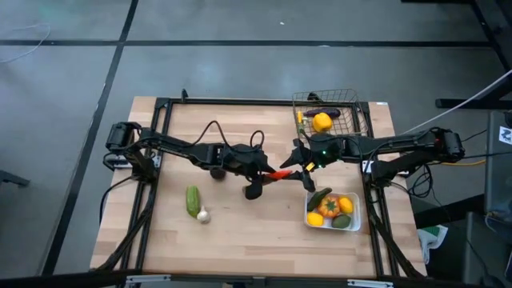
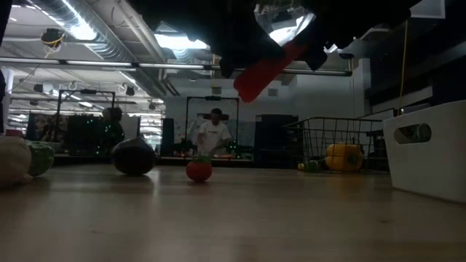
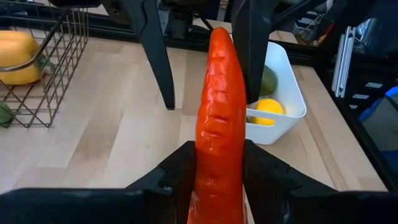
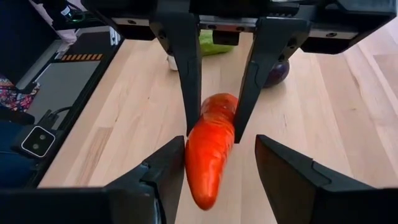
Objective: Sort produce into baskets
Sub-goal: Put the orange carrot into the black wire basket
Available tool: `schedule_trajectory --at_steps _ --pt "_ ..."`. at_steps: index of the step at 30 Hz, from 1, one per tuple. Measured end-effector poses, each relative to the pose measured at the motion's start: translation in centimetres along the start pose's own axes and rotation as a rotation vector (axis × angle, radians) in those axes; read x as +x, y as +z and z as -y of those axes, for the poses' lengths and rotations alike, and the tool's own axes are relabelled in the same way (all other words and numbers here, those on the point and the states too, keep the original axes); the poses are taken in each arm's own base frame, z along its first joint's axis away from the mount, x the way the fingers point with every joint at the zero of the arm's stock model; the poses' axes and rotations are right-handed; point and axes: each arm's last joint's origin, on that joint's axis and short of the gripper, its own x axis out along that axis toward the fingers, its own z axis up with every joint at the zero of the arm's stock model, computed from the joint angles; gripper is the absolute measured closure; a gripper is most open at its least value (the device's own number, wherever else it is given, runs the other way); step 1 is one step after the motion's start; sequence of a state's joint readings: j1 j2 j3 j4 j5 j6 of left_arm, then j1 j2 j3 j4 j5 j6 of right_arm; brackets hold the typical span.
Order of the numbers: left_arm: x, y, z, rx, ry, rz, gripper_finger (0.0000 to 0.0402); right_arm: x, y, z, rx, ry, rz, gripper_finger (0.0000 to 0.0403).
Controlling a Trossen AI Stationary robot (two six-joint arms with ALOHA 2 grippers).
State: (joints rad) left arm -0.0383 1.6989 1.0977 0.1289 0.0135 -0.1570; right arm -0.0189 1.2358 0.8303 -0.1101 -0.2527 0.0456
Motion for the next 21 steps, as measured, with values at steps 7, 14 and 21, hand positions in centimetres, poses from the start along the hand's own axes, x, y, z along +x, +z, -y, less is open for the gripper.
schedule_trajectory --at_steps 7,14,21 --pt "0.00 0.03 0.00 0.000 0.002 0.003 0.0284 0.00 0.00 0.00 0.001 0.000 0.000 0.0235" --pt "0.00 0.09 -0.03 -0.002 0.004 0.010 0.0284 0.00 0.00 -0.01 0.001 0.002 0.000 0.0305" --pt "0.00 0.09 0.00 -0.001 0.003 0.010 0.0284 0.00 -0.01 -0.01 0.002 0.002 -0.002 0.0325"
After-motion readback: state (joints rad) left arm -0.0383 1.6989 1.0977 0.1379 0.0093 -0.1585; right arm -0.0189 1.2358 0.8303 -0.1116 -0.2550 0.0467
